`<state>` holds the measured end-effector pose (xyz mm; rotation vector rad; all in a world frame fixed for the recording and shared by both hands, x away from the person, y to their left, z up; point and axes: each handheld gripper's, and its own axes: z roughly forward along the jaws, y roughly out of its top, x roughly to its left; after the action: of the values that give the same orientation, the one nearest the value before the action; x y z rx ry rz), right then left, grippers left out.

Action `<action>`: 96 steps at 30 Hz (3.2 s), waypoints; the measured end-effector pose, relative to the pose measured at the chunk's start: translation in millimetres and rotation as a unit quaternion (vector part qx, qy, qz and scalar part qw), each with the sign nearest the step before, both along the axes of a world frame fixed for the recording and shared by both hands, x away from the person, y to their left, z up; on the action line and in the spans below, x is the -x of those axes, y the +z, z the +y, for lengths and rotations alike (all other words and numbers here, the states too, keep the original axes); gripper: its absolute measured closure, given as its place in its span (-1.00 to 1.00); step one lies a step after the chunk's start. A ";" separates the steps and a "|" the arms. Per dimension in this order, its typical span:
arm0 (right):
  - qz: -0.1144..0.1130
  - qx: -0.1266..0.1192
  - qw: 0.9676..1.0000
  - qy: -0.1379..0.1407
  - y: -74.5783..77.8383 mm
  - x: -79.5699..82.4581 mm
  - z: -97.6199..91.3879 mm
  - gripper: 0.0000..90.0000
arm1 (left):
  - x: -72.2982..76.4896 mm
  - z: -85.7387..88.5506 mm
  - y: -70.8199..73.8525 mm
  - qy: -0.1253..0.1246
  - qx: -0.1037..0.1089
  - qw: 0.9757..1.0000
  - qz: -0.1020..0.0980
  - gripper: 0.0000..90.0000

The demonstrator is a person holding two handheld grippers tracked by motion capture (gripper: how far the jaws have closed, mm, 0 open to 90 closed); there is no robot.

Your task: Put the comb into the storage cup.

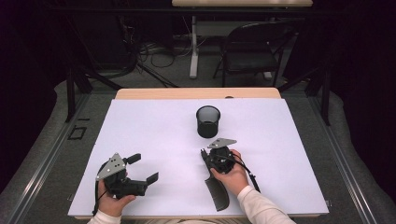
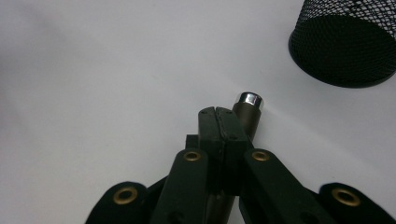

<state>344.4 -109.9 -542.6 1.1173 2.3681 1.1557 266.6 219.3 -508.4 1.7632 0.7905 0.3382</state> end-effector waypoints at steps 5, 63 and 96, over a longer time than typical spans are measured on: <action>0.006 0.008 1.000 0.000 -4.3 -1.8 0.8 1.00 | 0.1 -0.1 0.0 0.001 -0.001 1.000 0.000 -0.99; 0.067 0.023 0.995 -0.076 -6.0 6.3 -69.2 1.00 | -1.2 1.0 -0.7 0.003 0.003 1.000 0.001 -0.99; 0.087 0.032 0.995 -0.048 -8.3 32.8 -74.4 1.00 | -1.2 0.6 -0.9 0.004 0.002 1.000 0.003 -0.99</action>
<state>311.7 -184.3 -550.9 1.3425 2.4296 0.9806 267.9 219.9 -509.2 1.7588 0.8019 0.3377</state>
